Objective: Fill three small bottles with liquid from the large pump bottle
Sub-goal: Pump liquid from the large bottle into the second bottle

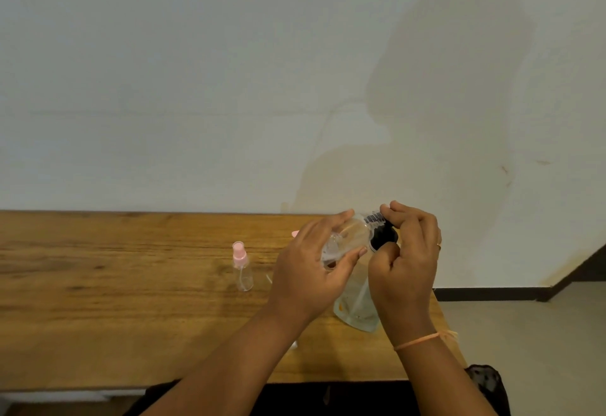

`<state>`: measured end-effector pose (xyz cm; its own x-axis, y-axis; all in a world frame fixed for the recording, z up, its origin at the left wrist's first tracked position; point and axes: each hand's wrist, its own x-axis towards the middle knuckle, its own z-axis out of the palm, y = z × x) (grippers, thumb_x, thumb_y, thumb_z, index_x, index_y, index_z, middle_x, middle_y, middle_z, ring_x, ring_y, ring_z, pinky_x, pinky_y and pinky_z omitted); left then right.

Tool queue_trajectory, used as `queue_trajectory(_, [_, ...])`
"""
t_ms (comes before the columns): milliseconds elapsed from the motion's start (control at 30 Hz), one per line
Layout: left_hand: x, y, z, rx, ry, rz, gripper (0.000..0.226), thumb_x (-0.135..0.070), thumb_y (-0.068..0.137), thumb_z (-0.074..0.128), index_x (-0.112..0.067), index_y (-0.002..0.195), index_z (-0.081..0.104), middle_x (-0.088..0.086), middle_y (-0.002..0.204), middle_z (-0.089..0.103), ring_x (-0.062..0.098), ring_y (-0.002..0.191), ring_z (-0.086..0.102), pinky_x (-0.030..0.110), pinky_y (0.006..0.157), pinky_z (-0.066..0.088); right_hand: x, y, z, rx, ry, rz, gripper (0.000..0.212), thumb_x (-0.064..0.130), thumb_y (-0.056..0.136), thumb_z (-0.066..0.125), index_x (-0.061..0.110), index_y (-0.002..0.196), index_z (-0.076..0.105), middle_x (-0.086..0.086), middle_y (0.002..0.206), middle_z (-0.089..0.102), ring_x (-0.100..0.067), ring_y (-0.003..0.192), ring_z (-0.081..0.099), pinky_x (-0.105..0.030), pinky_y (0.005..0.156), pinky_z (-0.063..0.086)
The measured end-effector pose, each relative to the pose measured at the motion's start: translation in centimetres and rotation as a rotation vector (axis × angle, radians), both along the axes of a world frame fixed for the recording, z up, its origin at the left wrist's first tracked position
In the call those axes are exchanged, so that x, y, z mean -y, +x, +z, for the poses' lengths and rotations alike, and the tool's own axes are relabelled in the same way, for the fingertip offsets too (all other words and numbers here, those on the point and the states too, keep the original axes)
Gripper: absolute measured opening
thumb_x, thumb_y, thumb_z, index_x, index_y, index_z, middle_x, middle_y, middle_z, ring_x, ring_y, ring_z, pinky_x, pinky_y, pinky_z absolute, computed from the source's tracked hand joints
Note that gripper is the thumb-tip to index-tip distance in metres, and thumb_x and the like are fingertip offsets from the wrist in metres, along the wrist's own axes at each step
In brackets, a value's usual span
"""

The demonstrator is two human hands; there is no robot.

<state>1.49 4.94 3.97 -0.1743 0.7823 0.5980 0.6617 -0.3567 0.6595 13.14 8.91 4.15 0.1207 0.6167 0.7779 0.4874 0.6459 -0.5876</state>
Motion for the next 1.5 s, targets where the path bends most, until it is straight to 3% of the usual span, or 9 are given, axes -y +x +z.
queue_trajectory(167, [0.1, -0.2, -0.1, -0.03, -0.058, -0.006, 0.052, -0.055, 0.079, 0.054, -0.044, 0.127, 0.039, -0.025, 0.106, 0.054, -0.004, 0.1, 0.053, 0.003, 0.073, 0.044, -0.7, 0.2, -0.1, 0.066, 0.007, -0.072, 0.042, 0.004, 0.069, 0.03, 0.006, 0.092, 0.065, -0.003, 0.096, 0.056, -0.015, 0.093, 0.05, -0.047, 0.073, 0.046])
queue_trajectory(400, [0.5, 0.0, 0.0, -0.03, 0.026, 0.022, 0.049, -0.051, 0.081, 0.057, -0.043, 0.126, 0.042, -0.02, 0.103, 0.057, 0.0, 0.094, 0.057, 0.019, 0.067, 0.053, 0.3, -0.2, 0.5, -0.033, 0.001, -0.015, 0.043, 0.004, 0.068, 0.03, 0.005, 0.093, 0.065, 0.006, 0.1, 0.049, 0.003, 0.101, 0.041, -0.045, 0.078, 0.048])
queue_trajectory(500, [0.5, -0.2, 0.2, -0.076, 0.043, 0.027, 0.047, -0.049, 0.082, 0.057, -0.042, 0.126, 0.043, -0.016, 0.104, 0.06, 0.001, 0.093, 0.056, 0.022, 0.066, 0.054, 0.1, 0.0, 1.0, -0.017, 0.031, -0.045, 0.043, 0.006, 0.067, 0.029, 0.005, 0.088, 0.067, 0.005, 0.096, 0.05, -0.003, 0.093, 0.043, -0.046, 0.073, 0.046])
queue_trajectory(800, [-0.1, -0.4, 0.0, -0.011, -0.079, -0.009, 0.051, -0.055, 0.077, 0.055, -0.044, 0.125, 0.043, -0.033, 0.103, 0.051, -0.01, 0.101, 0.052, 0.001, 0.075, 0.042, -1.0, 0.3, -0.2, 0.085, 0.008, -0.08, 0.043, 0.004, 0.069, 0.029, 0.004, 0.092, 0.066, -0.008, 0.094, 0.058, -0.025, 0.09, 0.054, -0.041, 0.074, 0.044])
queue_trajectory(1000, [0.1, -0.3, 0.1, -0.044, 0.002, -0.004, 0.047, -0.05, 0.081, 0.057, -0.042, 0.125, 0.043, -0.016, 0.108, 0.061, -0.001, 0.097, 0.057, 0.016, 0.074, 0.051, 0.0, 0.2, 0.8, -0.017, -0.003, 0.015, 0.043, 0.006, 0.07, 0.03, 0.002, 0.093, 0.065, 0.002, 0.099, 0.05, 0.001, 0.1, 0.044, -0.035, 0.08, 0.047])
queue_trajectory(1133, [0.1, -0.5, 0.4, -0.075, 0.015, 0.006, 0.048, -0.05, 0.081, 0.057, -0.042, 0.126, 0.042, -0.015, 0.104, 0.061, 0.001, 0.093, 0.056, 0.014, 0.07, 0.05, 0.0, 0.0, 1.1, -0.008, 0.013, -0.007, 0.042, 0.005, 0.069, 0.03, 0.002, 0.091, 0.066, -0.001, 0.096, 0.053, 0.001, 0.097, 0.043, -0.024, 0.081, 0.043])
queue_trajectory(1267, [-0.3, -0.5, 0.3, -0.016, -0.057, -0.023, 0.053, -0.054, 0.078, 0.057, -0.044, 0.128, 0.042, -0.029, 0.103, 0.053, -0.007, 0.101, 0.053, 0.005, 0.077, 0.044, -1.0, 0.0, 0.3, 0.034, 0.026, -0.053, 0.041, 0.003, 0.069, 0.03, 0.002, 0.09, 0.066, -0.008, 0.094, 0.056, -0.005, 0.096, 0.046, -0.042, 0.077, 0.047])
queue_trajectory(1367, [-0.4, -0.4, 0.0, 0.008, -0.092, -0.042, 0.052, -0.054, 0.077, 0.06, -0.046, 0.126, 0.043, -0.03, 0.104, 0.053, -0.007, 0.102, 0.054, 0.007, 0.077, 0.046, -1.2, 0.2, -0.1, 0.071, 0.02, -0.08, 0.041, 0.002, 0.069, 0.031, 0.004, 0.091, 0.065, -0.008, 0.094, 0.056, -0.016, 0.091, 0.049, -0.047, 0.071, 0.048])
queue_trajectory(1500, [-0.3, -0.4, 0.0, 0.014, -0.086, -0.047, 0.049, -0.05, 0.078, 0.061, -0.044, 0.125, 0.045, -0.028, 0.105, 0.056, -0.005, 0.1, 0.056, 0.013, 0.076, 0.05, -0.7, 0.0, 0.0, 0.043, 0.023, -0.05, 0.043, 0.003, 0.068, 0.03, 0.003, 0.093, 0.064, -0.003, 0.096, 0.053, -0.006, 0.098, 0.044, -0.048, 0.074, 0.049])
